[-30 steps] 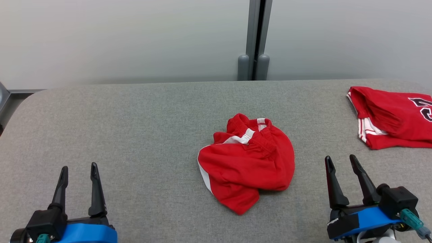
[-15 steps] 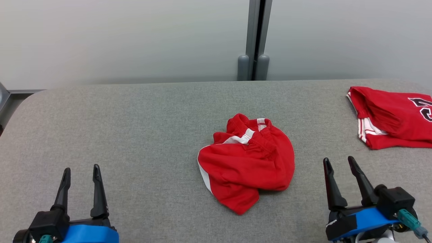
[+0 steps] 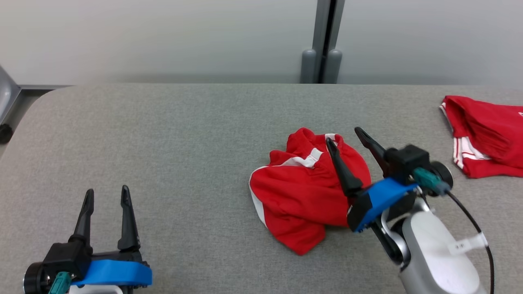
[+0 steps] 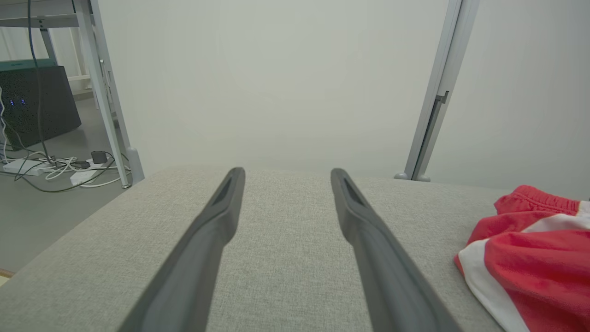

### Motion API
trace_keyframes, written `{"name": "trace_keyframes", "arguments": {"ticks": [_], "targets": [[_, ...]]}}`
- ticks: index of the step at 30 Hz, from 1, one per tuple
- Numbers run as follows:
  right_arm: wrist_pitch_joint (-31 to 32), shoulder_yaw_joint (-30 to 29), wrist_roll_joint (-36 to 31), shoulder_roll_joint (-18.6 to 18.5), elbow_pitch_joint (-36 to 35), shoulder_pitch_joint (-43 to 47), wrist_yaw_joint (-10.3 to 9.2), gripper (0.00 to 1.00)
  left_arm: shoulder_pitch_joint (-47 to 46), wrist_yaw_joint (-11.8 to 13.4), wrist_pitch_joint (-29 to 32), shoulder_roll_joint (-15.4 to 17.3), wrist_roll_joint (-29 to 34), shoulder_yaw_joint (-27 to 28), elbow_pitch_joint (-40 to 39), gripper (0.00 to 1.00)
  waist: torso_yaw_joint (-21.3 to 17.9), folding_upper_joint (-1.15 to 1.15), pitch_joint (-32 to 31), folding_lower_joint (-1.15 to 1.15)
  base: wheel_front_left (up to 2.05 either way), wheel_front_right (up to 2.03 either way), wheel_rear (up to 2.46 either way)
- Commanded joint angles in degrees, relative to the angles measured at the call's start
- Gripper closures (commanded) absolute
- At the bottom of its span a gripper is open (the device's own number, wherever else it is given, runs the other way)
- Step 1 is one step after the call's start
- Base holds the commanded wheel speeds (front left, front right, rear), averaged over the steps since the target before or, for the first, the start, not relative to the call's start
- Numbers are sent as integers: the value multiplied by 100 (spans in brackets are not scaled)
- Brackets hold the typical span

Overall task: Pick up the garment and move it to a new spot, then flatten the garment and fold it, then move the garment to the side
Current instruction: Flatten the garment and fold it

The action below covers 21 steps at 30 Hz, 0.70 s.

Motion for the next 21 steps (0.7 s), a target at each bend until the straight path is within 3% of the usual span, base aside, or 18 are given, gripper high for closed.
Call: {"name": "trace_keyframes", "arguments": {"ticks": [1,16,17,18,21], "targets": [[88,86,9,-70,125,-244,2,0,-142,-35,-24,-11,30,10,6,0,92,0,89,-1,0,0,0],[668,1184,689,-514,2182,-1281,2,2,-407,-137,-24,-207,60,-14,148,0,564,0,461,-1,0,0,0],[643,1260,749,-533,2228,-1295,2,63,-422,-142,-24,-214,61,-12,158,0,578,0,470,-1,0,0,0],[582,1318,807,-555,2248,-1326,2,100,-434,-144,-24,-221,61,-4,170,0,587,0,476,-1,0,0,0],[386,1438,883,-636,2338,-1447,2,100,-450,-169,-24,-243,67,-14,207,0,630,0,484,-1,0,0,0]]}}
